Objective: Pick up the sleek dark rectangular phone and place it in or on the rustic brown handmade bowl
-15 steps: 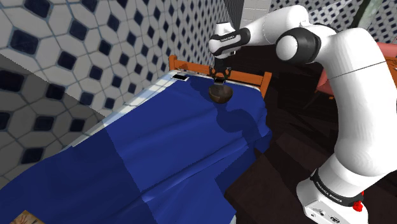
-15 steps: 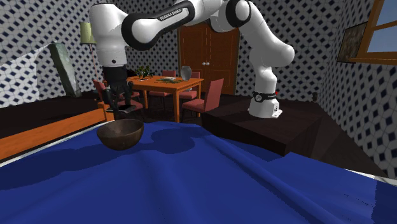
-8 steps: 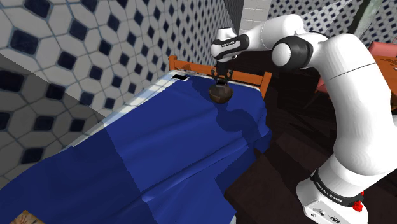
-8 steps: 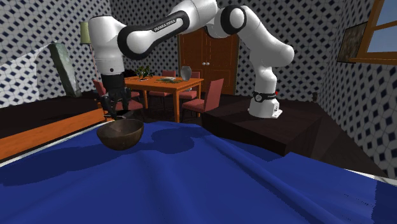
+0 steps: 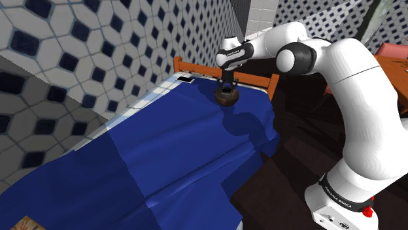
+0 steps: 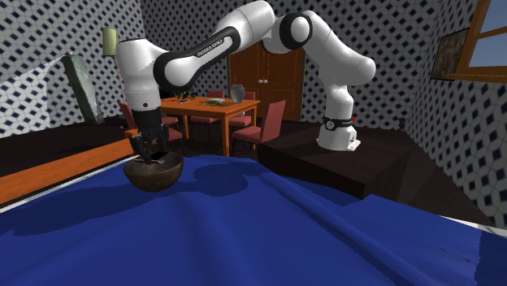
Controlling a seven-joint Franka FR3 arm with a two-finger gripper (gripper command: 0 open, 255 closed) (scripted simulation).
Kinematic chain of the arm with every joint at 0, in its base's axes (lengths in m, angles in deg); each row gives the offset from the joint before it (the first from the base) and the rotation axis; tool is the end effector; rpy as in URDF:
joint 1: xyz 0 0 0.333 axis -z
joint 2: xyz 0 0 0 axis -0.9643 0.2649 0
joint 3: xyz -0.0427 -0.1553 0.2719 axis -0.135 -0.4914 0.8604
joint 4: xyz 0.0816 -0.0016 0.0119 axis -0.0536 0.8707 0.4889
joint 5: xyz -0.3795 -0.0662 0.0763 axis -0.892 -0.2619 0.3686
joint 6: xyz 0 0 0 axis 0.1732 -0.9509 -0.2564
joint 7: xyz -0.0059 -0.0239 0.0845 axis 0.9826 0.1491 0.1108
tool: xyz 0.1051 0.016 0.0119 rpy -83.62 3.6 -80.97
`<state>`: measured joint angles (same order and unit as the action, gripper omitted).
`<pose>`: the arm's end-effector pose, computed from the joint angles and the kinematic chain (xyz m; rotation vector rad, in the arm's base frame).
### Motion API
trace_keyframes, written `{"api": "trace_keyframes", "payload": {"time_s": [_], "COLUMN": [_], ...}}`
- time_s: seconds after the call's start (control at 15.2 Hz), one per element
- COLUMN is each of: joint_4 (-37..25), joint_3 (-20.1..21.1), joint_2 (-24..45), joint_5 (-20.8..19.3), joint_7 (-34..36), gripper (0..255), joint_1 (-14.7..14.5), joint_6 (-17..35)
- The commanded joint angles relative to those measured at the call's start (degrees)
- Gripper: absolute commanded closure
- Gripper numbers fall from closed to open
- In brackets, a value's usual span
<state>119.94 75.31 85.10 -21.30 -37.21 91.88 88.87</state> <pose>0.7360 -0.2171 0.2281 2.7297 -1.4223 -0.0049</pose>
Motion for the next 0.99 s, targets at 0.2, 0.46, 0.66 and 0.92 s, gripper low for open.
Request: {"api": "trace_keyframes", "payload": {"time_s": [0.2, 0.46, 0.66, 0.92], "joint_4": [0.5, 0.5, 0.5, 0.4], "joint_3": [0.0, 0.0, 0.0, 0.0], "joint_2": [0.4, 0.4, 0.4, -0.7], "joint_5": [0.0, 0.0, 0.0, 0.0], "joint_7": [0.1, 0.1, 0.1, 0.1], "gripper": [255, 255, 0, 0], "joint_1": [0.0, 0.0, 0.0, 0.0], "joint_6": [0.9, 0.9, 0.9, -0.3]}}
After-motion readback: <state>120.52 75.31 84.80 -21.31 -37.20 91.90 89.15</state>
